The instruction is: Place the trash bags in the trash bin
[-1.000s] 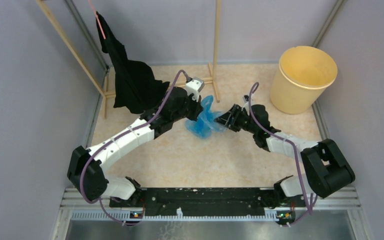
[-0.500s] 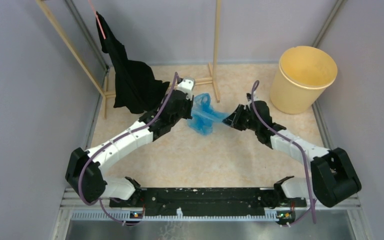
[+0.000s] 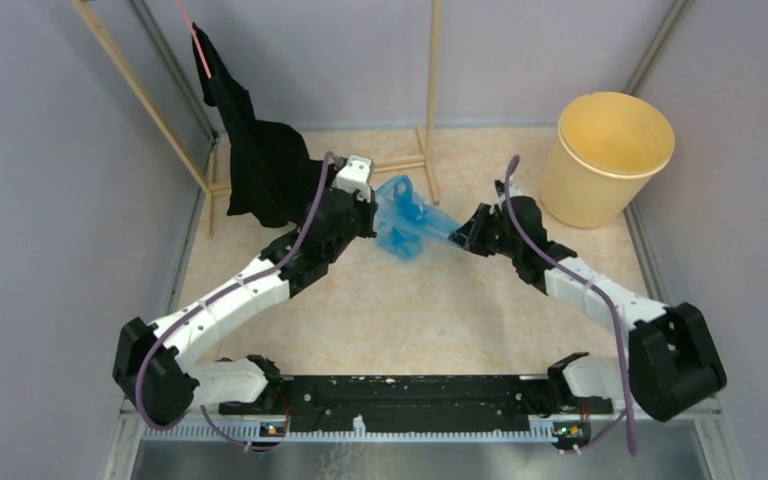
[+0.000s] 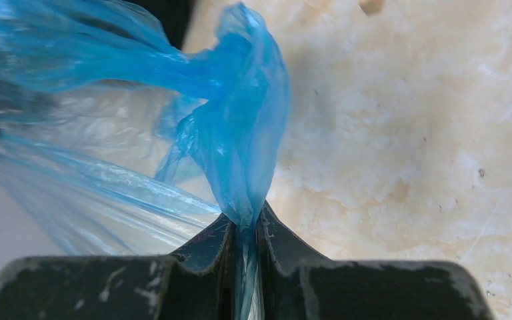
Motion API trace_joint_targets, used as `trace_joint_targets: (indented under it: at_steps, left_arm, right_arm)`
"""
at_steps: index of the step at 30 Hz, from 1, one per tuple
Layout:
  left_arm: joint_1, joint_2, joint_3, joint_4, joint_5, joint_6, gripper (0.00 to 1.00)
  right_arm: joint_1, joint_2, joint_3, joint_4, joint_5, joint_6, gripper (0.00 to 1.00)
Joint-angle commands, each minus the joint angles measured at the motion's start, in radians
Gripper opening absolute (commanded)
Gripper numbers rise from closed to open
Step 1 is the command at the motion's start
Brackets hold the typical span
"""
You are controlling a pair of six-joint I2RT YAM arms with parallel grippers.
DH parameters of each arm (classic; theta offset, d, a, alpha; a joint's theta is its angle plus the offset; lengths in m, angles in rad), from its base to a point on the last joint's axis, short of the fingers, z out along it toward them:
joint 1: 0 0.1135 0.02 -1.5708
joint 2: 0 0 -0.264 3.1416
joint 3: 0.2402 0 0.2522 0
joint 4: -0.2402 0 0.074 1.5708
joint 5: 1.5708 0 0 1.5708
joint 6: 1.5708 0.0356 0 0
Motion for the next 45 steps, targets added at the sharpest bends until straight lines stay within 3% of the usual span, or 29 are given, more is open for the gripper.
trace_joint_targets:
  at_steps: [1, 3, 5, 7, 9, 11, 13, 16, 17, 19, 23, 26, 30, 32, 35, 36, 38, 40, 43, 45]
  left_arm:
    - [0.024, 0.079, 0.043, 0.054, -0.011, -0.021, 0.00]
    - [0.115, 0.145, 0.201, -0.040, 0.096, -0.103, 0.00]
    - [0.242, 0.213, 0.419, -0.167, 0.336, -0.210, 0.00]
    - [0.309, 0.238, 0.639, -0.171, 0.568, -0.217, 0.00]
    - [0.310, 0.227, 0.816, -0.128, 0.690, -0.218, 0.00]
    - [0.299, 0.172, 0.855, -0.026, 0.788, -0.240, 0.00]
    - [0.279, 0.067, 0.735, 0.086, 0.812, -0.254, 0.00]
    - [0.270, -0.133, 0.338, 0.221, 0.727, -0.269, 0.00]
    - [0.270, -0.188, 0.208, 0.219, 0.668, -0.271, 0.00]
    - [0.270, -0.272, -0.052, 0.161, 0.587, -0.297, 0.00]
    - [0.268, -0.442, -0.453, 0.113, 0.705, -0.419, 0.00]
    - [0.267, -0.614, -0.625, 0.141, 0.729, -0.530, 0.00]
    - [0.267, -0.683, -0.529, 0.119, 0.681, -0.512, 0.00]
    - [0.269, -0.595, -0.326, 0.025, 0.670, -0.427, 0.00]
    - [0.269, -0.427, 0.102, -0.245, 0.646, -0.284, 0.00]
    - [0.269, -0.387, 0.230, -0.308, 0.641, -0.253, 0.00]
    - [0.267, -0.370, 0.338, -0.333, 0.645, -0.232, 0.00]
    - [0.268, -0.417, 0.276, -0.277, 0.635, -0.265, 0.00]
    - [0.267, -0.524, -0.064, -0.154, 0.643, -0.353, 0.00]
    - [0.268, -0.581, -0.219, -0.156, 0.663, -0.405, 0.00]
  right_arm:
    - [-0.014, 0.155, 0.164, -0.109, -0.016, -0.051, 0.10]
    - [-0.018, 0.241, 0.405, -0.287, -0.012, -0.116, 0.07]
    - [-0.014, 0.281, 0.683, -0.480, 0.006, -0.176, 0.06]
    - [0.016, 0.247, 0.906, -0.531, 0.067, -0.223, 0.07]
    - [0.079, 0.198, 1.068, -0.531, 0.148, -0.292, 0.10]
    - [0.147, 0.137, 1.141, -0.484, 0.155, -0.353, 0.13]
    - [0.182, 0.038, 1.030, -0.376, 0.105, -0.370, 0.14]
    - [0.184, -0.154, 0.642, -0.141, 0.103, -0.357, 0.18]
    - [0.184, -0.206, 0.518, -0.095, 0.133, -0.360, 0.17]
    - [0.183, -0.277, 0.312, -0.095, 0.199, -0.345, 0.07]
    - [0.184, -0.469, -0.111, 0.019, 0.147, -0.252, 0.05]
    - [0.184, -0.582, -0.260, 0.031, 0.140, -0.170, 0.05]
    - [0.184, -0.500, -0.136, -0.053, 0.172, -0.222, 0.06]
    - [0.183, -0.389, 0.051, -0.161, 0.170, -0.286, 0.06]
    - [0.184, -0.241, 0.443, -0.377, 0.137, -0.367, 0.06]
    - [0.184, -0.222, 0.525, -0.418, 0.123, -0.374, 0.06]
    - [0.185, -0.239, 0.583, -0.414, 0.083, -0.375, 0.07]
    - [0.184, -0.297, 0.523, -0.336, 0.041, -0.353, 0.11]
    - [0.184, -0.383, 0.292, -0.172, -0.002, -0.334, 0.16]
    - [0.184, -0.393, 0.174, -0.191, 0.045, -0.305, 0.11]
